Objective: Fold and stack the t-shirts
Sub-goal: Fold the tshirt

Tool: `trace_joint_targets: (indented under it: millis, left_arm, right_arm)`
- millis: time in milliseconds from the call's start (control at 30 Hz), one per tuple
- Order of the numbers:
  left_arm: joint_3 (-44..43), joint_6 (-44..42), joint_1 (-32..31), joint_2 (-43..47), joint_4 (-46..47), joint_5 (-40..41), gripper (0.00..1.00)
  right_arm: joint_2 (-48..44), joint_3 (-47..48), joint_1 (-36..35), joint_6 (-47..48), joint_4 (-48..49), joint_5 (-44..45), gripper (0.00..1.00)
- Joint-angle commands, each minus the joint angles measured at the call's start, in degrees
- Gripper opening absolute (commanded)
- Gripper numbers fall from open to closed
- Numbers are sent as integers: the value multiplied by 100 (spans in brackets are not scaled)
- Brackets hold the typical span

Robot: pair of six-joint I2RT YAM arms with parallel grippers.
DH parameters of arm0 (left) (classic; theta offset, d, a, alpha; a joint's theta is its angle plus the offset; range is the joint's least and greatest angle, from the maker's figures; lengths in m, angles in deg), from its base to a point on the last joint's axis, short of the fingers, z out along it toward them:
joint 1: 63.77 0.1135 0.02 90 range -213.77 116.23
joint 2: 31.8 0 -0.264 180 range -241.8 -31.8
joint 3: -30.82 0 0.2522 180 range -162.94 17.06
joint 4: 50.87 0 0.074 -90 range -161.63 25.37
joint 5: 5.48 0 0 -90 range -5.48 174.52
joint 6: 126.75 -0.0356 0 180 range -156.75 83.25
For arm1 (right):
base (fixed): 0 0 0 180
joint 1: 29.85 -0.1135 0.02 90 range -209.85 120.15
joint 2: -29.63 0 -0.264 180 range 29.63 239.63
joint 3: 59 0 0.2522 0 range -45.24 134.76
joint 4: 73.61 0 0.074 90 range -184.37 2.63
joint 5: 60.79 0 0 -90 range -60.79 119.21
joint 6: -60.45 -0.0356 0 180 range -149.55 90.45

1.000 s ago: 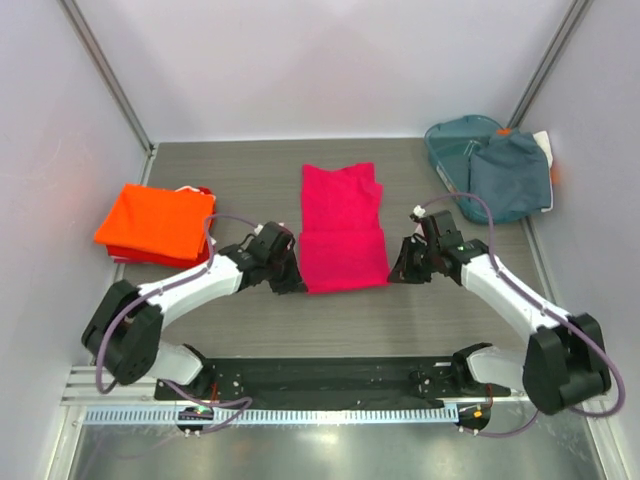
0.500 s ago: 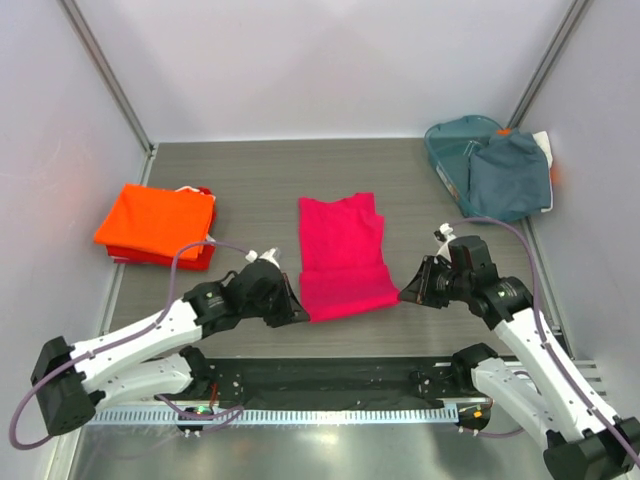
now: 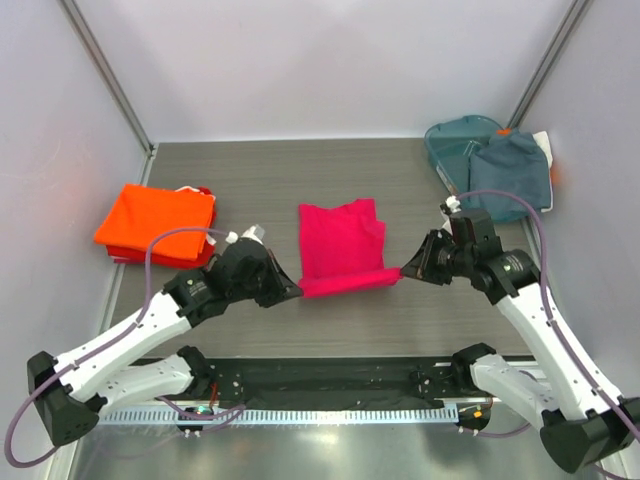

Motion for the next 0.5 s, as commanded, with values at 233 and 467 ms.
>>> trace_joint_targets:
  millis: [233,467]
  left_arm:
    - [-1092,-889,1113,-800,-596,-486,0]
    - [-2016,-1495,1792,-1800,-842,-768,0]
  right_arm:
    - [1177,1232,4,151,273,639,1]
    - [2188,1874,48,458,378,929,1]
